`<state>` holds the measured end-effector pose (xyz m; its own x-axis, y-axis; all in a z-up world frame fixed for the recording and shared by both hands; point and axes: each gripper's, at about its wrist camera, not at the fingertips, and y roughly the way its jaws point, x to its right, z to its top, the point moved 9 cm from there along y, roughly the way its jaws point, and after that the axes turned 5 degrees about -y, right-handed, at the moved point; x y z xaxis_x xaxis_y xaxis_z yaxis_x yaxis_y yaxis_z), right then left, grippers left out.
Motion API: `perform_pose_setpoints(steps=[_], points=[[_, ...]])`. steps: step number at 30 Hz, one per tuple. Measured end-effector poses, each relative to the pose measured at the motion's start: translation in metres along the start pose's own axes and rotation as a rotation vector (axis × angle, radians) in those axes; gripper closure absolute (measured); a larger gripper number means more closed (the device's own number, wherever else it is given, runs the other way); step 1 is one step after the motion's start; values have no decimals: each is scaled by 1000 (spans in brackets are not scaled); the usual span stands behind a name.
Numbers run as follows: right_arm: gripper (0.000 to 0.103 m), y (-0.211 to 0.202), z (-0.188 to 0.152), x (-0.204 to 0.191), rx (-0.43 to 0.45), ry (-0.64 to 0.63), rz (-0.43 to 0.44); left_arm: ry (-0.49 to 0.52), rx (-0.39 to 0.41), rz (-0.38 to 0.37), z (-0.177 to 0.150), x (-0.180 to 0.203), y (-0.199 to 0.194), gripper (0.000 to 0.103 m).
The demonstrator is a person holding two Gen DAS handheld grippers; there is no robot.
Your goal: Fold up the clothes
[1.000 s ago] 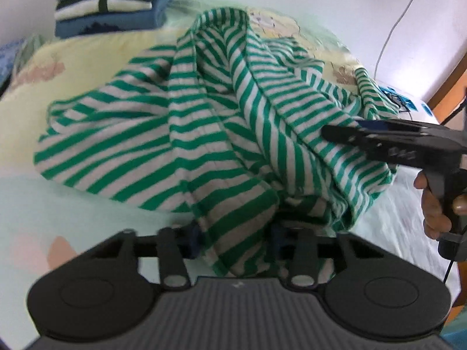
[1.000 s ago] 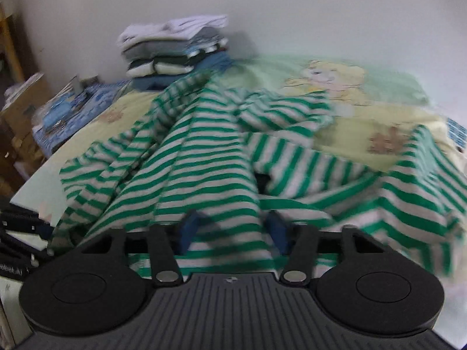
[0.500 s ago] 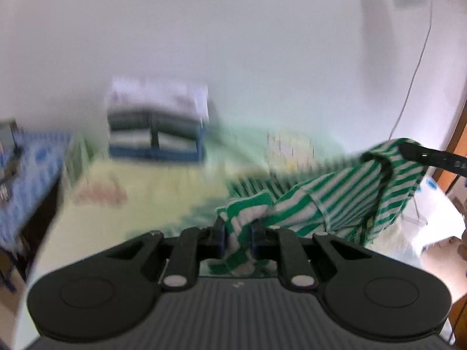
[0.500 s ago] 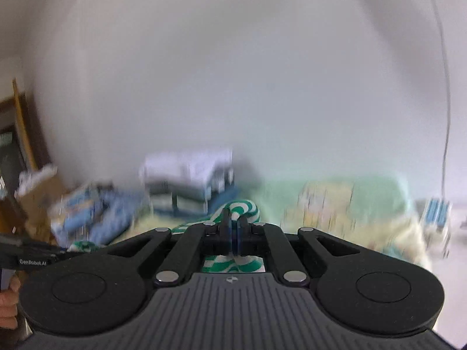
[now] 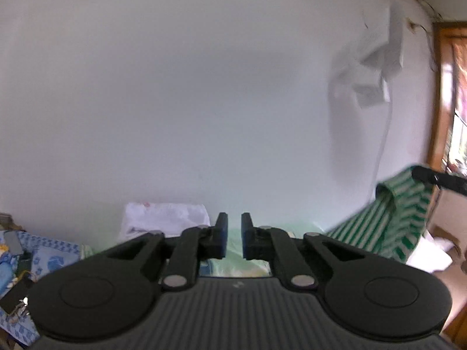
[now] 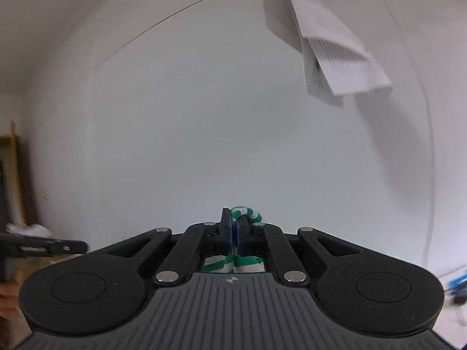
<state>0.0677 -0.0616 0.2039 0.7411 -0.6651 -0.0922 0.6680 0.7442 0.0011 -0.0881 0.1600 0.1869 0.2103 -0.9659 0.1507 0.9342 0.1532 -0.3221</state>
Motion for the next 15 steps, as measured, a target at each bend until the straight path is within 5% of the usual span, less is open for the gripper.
perform_pose_setpoints(steps=[2, 4, 7, 11, 15], points=[[100, 0, -9, 0, -17, -13, -49, 42, -68, -38, -27, 5, 9, 81], [100, -1, -22, 5, -43, -10, -93, 86, -132, -70, -64, 12, 19, 51], [100, -1, -40, 16, -88, 30, -135, 129, -241, -107, -123, 25, 41, 30], [100, 0, -62, 31, -137, 34, -181, 167, -371, -156, -194, 47, 70, 13], [100, 2, -82, 45, -179, 26, -198, 138, -466, -193, -243, 75, 94, 9]])
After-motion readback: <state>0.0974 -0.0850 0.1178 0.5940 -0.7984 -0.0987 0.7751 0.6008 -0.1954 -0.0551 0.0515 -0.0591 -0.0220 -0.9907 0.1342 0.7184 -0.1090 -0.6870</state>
